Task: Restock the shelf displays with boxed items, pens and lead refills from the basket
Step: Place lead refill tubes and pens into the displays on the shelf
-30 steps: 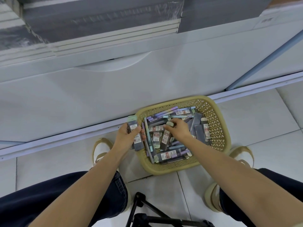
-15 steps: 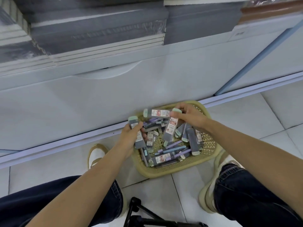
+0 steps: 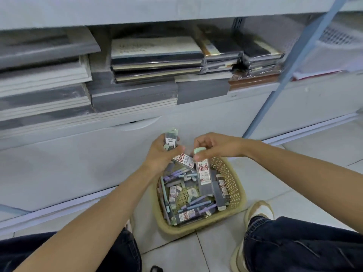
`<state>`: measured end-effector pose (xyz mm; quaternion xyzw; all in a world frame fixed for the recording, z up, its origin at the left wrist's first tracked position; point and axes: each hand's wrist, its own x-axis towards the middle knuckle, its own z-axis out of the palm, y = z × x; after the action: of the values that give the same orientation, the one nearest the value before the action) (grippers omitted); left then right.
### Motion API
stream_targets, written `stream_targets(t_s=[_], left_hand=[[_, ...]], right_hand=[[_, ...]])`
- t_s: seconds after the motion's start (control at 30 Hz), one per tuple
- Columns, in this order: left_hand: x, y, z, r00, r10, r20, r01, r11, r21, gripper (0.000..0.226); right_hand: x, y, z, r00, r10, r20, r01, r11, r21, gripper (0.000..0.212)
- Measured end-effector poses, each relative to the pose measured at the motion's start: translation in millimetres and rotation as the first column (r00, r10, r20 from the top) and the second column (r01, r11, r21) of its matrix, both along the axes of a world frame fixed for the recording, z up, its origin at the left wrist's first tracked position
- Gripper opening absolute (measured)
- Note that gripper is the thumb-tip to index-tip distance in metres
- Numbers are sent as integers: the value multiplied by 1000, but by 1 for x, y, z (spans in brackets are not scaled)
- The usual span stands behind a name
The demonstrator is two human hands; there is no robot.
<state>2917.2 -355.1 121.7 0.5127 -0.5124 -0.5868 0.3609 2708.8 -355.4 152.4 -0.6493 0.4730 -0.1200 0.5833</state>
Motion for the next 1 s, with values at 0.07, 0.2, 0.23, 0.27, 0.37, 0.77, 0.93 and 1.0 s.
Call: stream_targets(t_s=[0.07, 0.2, 0.23, 0.27, 0.37, 0.77, 0.93, 1.0], left_hand=[[-7, -1, 25, 1000, -18, 16, 19, 999, -26, 29], [-12, 1, 75, 956, -91, -279, 114, 991, 68, 34], [-14, 2, 85, 923, -97, -372, 136, 987, 80, 36], [-16, 3, 94, 906, -97, -413, 138, 988, 71, 35], [-30, 8, 116, 936, -61, -345, 64, 998, -4, 22], [-64, -2, 212, 984, -164, -69, 125, 911, -393, 14], [-76, -17, 241, 960, -253, -120, 190, 903, -385, 28], [-80, -20, 248, 955, -283, -85, 234, 900, -367, 34]], right_hand=[[4, 0, 19, 997, 60, -42, -62, 997, -41, 20], [-6, 2, 62, 999, -45, -11, 43, 985, -168, 16], [-11, 3, 73, 995, -98, 27, 101, 975, -196, 18], [-16, 4, 82, 987, -143, 70, 155, 963, -218, 22], [-24, 12, 103, 968, -196, 156, 232, 936, -265, 31], [-58, 23, 224, 954, -234, 185, 299, 737, -607, 28], [-62, 17, 248, 928, -256, 270, 372, 643, -669, 25], [-61, 16, 249, 908, -271, 319, 419, 593, -688, 23]])
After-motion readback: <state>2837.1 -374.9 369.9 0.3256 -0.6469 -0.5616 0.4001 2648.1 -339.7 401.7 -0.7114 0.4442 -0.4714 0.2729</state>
